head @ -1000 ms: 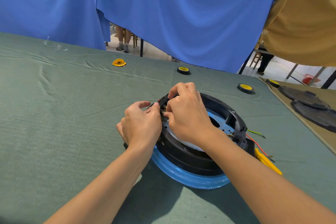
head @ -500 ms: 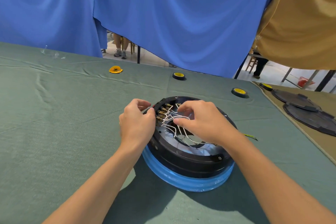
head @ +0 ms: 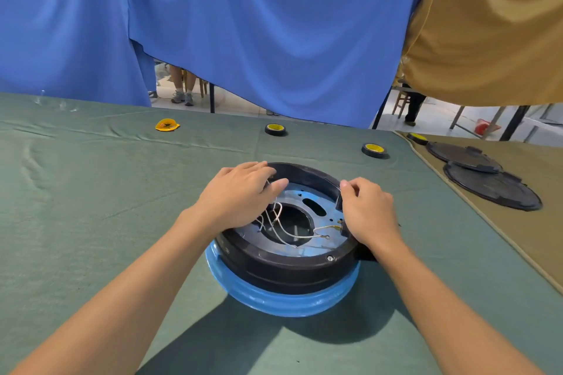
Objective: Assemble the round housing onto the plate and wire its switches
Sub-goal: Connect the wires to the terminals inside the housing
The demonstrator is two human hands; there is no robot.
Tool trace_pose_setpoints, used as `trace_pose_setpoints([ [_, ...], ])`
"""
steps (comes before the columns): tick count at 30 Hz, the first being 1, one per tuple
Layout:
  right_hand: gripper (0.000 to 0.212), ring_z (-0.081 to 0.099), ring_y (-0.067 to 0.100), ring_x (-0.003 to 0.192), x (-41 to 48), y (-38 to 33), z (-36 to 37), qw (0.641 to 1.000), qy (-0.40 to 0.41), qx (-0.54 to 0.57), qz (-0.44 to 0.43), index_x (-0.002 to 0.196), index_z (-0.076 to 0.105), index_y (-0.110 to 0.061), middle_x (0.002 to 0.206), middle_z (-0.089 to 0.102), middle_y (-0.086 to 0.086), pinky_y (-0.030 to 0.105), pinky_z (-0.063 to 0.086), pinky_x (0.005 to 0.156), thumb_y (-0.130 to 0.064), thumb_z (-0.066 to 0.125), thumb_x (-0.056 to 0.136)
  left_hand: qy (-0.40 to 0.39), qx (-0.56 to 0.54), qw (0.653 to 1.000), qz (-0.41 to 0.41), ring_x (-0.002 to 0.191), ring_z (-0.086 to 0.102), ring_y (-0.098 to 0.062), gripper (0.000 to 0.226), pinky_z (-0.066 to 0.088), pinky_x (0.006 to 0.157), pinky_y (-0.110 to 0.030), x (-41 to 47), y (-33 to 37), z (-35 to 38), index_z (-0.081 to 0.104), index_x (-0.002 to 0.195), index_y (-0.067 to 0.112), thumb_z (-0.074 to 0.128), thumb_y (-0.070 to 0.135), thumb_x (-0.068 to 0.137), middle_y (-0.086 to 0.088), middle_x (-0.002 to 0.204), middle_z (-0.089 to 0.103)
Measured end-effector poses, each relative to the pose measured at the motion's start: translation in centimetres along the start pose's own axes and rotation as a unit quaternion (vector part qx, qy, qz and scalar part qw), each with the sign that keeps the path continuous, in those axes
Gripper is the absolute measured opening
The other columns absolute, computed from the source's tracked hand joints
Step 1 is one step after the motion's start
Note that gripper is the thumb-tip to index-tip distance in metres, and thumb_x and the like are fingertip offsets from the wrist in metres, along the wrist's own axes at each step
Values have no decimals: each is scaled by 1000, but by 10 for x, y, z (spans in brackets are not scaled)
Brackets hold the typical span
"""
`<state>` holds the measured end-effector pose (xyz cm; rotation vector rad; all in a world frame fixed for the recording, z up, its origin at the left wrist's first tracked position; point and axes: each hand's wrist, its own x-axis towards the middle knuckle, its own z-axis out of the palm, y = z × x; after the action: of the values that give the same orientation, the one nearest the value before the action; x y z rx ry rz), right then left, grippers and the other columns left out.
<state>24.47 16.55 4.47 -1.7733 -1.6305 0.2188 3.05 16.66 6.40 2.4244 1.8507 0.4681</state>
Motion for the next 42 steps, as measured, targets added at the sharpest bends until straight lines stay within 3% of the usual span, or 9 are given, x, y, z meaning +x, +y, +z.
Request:
trace_pose_setpoints([
  [7,53,35,16,53,29,-15,8,994,-54,71,-70,54,32,-16,46,33,-4,34,27,54,-35,43,102,24,38,992,-116,146,23,-17,57,22,112,-38,-28,7,9,49,135,20,18,55,102,-2,153,39],
  [11,54,52,14,63,41,-20,5,984,-127,95,-82,72,64,-4,56,51,-7,36,47,73,-40,38,103,28,90,984,-153,134,39,-23,54,29,103,-40,-35,15,4,53,121,19,20,56,101,-2,130,53],
  [15,27,64,26,100,50,18,-12,997,-38,65,-28,97,73,-8,98,74,6,35,45,93,-19,48,99,9,14,999,-50,138,37,-23,58,31,108,-41,-21,23,-11,45,140,20,26,58,101,0,144,49],
  [19,28,57,28,117,42,64,-21,987,-112,-110,-21,116,70,-12,121,68,8,34,42,99,-13,50,97,-52,19,994,94,151,13,-17,67,15,120,-41,-2,50,-6,30,153,26,25,64,98,3,164,20],
  [23,26,59,27,111,36,81,-19,969,-147,-191,-59,118,69,-18,119,66,7,37,47,94,-24,58,95,-95,75,986,112,154,0,-24,81,6,122,-45,15,64,9,13,157,33,17,76,89,0,167,5],
  [28,23,62,24,101,35,83,-14,982,-104,-151,-50,110,72,-20,105,70,3,34,49,88,-14,64,89,-117,58,988,88,154,-4,-18,89,-2,122,-43,16,60,20,5,156,41,5,83,78,5,167,0],
  [34,26,57,20,97,39,81,-14,986,-97,-129,-46,114,68,-14,88,61,-1,32,48,84,-6,60,91,-92,35,992,83,153,5,-16,82,4,121,-41,13,61,21,16,157,33,14,77,88,8,166,11],
  [38,26,58,22,98,34,80,-18,989,-83,-108,-56,116,65,-10,86,63,0,34,49,85,-4,57,92,-2,-3,997,72,136,42,-20,61,28,111,-39,11,63,17,46,141,19,30,60,99,1,145,51],
  [42,21,63,18,74,26,63,-29,997,-27,77,15,106,68,-4,79,66,3,29,56,71,4,64,87,82,-76,993,38,125,54,-25,47,40,103,-38,11,60,11,48,142,16,47,41,102,-4,131,63],
])
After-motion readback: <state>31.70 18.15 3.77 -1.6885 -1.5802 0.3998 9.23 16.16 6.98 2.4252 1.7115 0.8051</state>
